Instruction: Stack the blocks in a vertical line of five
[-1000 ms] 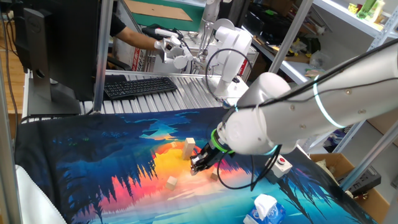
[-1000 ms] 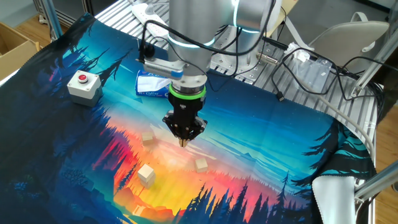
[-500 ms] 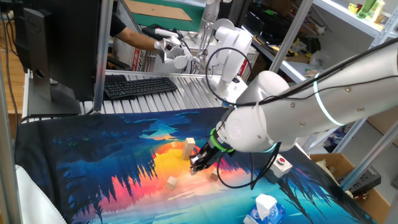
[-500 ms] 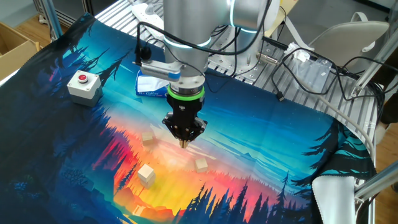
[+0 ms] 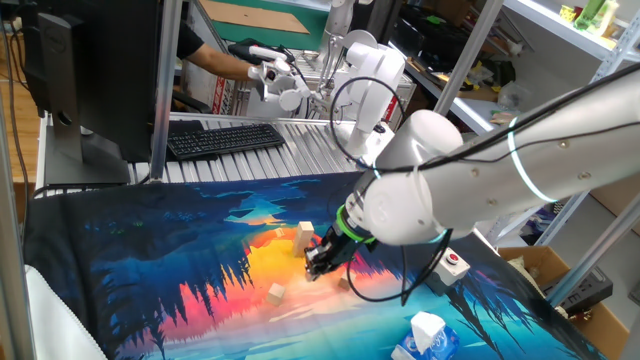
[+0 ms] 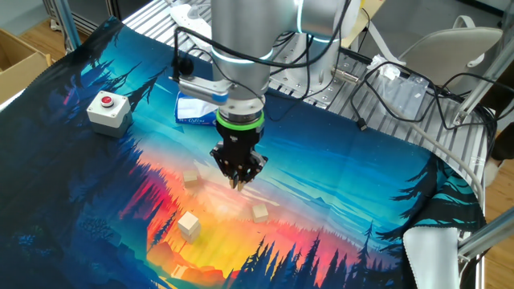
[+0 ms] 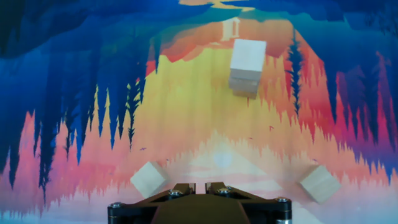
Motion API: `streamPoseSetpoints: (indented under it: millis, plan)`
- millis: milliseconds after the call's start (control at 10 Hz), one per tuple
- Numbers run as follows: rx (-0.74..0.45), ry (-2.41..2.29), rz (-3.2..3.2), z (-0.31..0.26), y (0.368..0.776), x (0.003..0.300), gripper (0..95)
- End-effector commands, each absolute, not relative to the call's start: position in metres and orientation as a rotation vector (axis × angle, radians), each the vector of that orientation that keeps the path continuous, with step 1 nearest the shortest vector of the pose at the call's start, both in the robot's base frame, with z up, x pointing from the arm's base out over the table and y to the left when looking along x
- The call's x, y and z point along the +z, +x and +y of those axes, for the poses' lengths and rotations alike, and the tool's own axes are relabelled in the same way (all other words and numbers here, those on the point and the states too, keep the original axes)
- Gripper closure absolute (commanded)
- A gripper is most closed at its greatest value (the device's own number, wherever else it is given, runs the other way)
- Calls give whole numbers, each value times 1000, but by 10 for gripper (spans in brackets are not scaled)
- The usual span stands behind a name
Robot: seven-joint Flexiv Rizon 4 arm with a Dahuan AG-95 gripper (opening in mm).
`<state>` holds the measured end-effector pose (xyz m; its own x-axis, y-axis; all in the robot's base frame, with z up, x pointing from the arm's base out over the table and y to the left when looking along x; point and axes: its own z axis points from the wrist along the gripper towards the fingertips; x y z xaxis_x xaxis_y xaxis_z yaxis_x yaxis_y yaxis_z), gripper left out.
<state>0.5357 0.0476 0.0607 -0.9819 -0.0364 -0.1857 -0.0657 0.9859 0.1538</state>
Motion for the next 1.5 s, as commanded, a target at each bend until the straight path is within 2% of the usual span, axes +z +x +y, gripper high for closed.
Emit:
streamPoseSetpoints:
  millis: [100,400,900,1000,1300,1500]
  plan:
    - [243,-60,2974,53,537,65,190]
    - [210,27,3007,81,540,86,190]
    - [135,156,3019,132,536,99,190]
    - [125,182,3019,135,540,100,380]
    - [-8,236,3023,135,544,93,380]
    - [-14,233,3027,135,548,88,380]
